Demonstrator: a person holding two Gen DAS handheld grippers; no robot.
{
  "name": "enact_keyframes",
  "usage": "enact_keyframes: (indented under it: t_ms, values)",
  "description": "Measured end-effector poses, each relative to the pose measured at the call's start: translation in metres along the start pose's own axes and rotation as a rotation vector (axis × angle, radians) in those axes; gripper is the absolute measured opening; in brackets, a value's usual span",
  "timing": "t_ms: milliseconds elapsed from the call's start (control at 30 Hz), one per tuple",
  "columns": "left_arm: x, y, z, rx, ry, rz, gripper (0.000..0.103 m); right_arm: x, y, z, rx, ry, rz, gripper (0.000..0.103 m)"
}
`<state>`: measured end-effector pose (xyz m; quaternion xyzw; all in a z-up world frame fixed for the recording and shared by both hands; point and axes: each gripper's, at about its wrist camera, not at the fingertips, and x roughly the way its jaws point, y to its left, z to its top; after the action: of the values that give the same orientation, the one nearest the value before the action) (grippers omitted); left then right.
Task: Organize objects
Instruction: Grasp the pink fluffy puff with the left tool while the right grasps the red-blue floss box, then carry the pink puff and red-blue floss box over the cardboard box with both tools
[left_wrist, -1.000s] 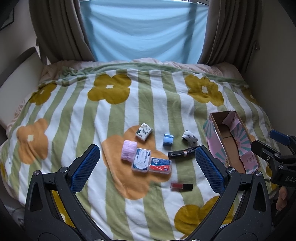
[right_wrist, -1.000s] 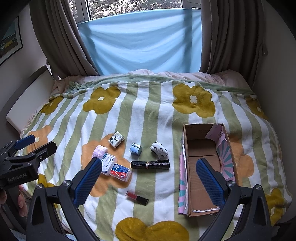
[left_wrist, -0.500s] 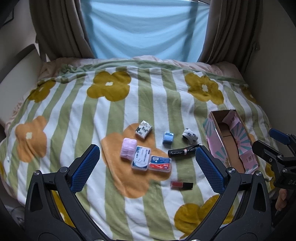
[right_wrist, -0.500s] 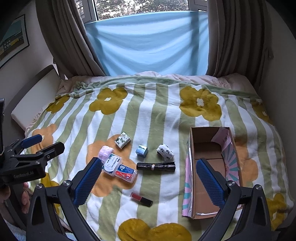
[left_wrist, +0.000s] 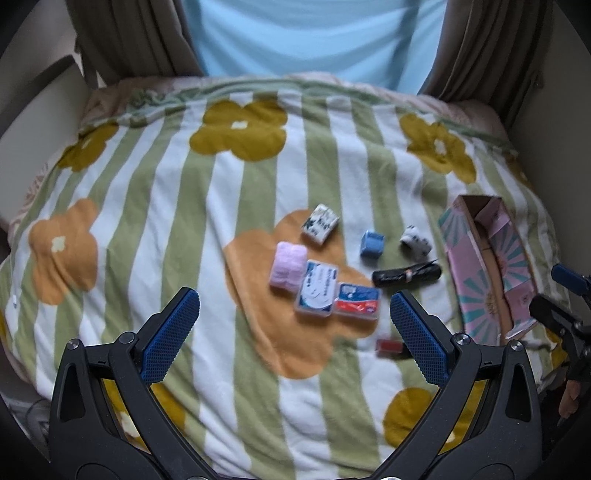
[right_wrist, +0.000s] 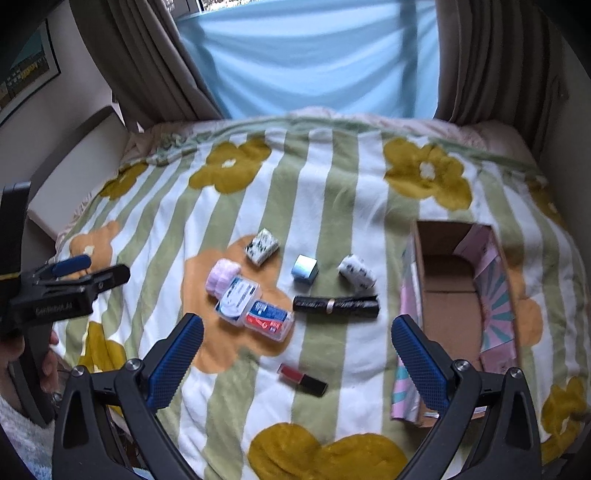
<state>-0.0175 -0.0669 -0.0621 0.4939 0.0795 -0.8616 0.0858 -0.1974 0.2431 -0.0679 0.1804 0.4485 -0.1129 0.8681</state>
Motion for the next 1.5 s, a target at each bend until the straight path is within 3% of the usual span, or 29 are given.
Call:
enact_keyframes:
  t_ms: [233, 600, 933, 1100, 1333, 1400, 1500]
  values:
    - [0.074, 0.018, 0.01, 0.004, 0.09, 0.01, 0.102, 0.071, 0.022, -0.015, -0.091, 0.076, 0.039, 0.102]
    - [0.213, 0.033, 0.038, -0.007, 0.243, 0.01, 0.098, 0.19, 0.054, -0.028, -0.412, 0.191, 0.095, 0.102]
    - [0.296, 0.033, 0.044, -0.038, 0.365, -0.012, 0.095, 0.243, 0.065, -0.036, -0.643, 0.27, 0.14, 0.094]
    - [0.316, 0.035, 0.042, -0.055, 0.408, -0.026, 0.076, 0.255, 0.063, -0.041, -0.714, 0.312, 0.164, 0.088]
    - [0.326, 0.036, 0.041, -0.048, 0.429, -0.043, 0.053, 0.264, 0.058, -0.053, -0.813, 0.379, 0.195, 0.059]
    - [0.326, 0.033, 0.041, -0.022, 0.427, -0.039, 0.046, 0.263, 0.053, -0.052, -0.807, 0.381, 0.207, 0.058]
    - [0.323, 0.032, 0.04, -0.011, 0.415, -0.035, 0.045, 0.258, 0.046, -0.053, -0.796, 0.373, 0.198, 0.057]
